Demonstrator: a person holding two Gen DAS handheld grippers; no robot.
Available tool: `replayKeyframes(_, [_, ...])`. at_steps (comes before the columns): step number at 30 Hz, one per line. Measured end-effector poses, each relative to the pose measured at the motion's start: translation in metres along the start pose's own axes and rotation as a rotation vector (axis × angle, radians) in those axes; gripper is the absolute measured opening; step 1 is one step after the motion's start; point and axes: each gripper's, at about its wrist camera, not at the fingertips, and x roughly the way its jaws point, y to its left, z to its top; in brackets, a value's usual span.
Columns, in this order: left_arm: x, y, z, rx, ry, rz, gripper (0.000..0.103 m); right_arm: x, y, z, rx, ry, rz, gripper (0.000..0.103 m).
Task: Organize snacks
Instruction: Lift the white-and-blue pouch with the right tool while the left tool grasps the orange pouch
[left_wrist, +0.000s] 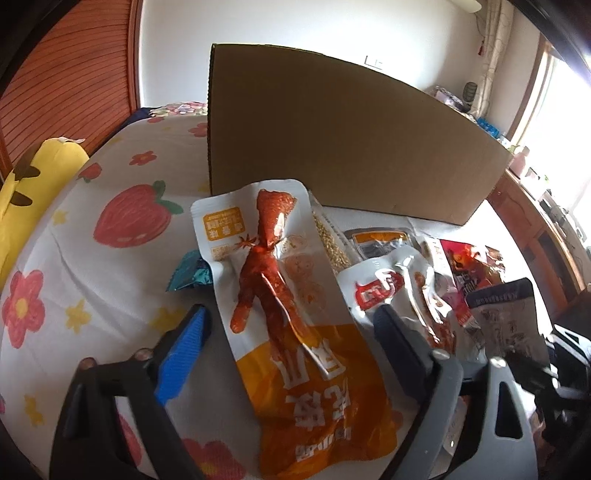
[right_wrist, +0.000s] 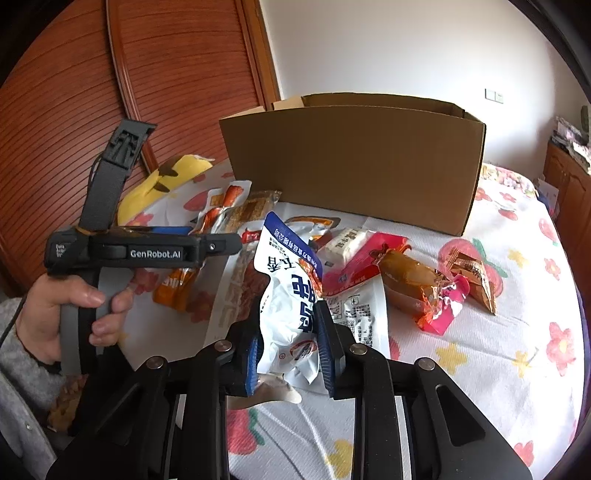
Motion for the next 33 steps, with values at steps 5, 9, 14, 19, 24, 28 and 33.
replayKeyframes(5, [-0.011,0.011,-0.004,-0.031,0.001,-0.036,0.054,0.0,-0.004,0.001,0.007,-0.004,0.006,0.025])
replayKeyframes(9, [-0.018,0.019,-0.009,-0.038,-0.005,-0.036,0.05,0.001,-0.003,0.002,0.002,-0.002,0.002,0.024])
replayKeyframes(14, [-0.026,0.025,-0.014,-0.047,-0.006,-0.049,0.05,0.003,-0.001,0.004,-0.003,0.001,-0.002,0.024])
replayKeyframes(19, [-0.037,0.024,-0.02,-0.029,-0.035,-0.048,0.05,0.003,0.001,0.006,-0.004,0.003,-0.002,0.024])
replayKeyframes(24, [-0.048,0.02,-0.021,-0.009,-0.065,-0.05,0.05,0.004,0.005,0.007,-0.016,0.007,-0.008,0.02])
replayKeyframes(28, [-0.057,0.017,-0.021,0.009,-0.091,-0.051,0.05,0.004,0.006,0.008,-0.019,0.01,-0.011,0.02])
replayKeyframes(33, [-0.069,0.012,-0.021,0.021,-0.125,-0.059,0.05,-0.003,0.003,0.011,-0.018,-0.009,-0.028,0.02])
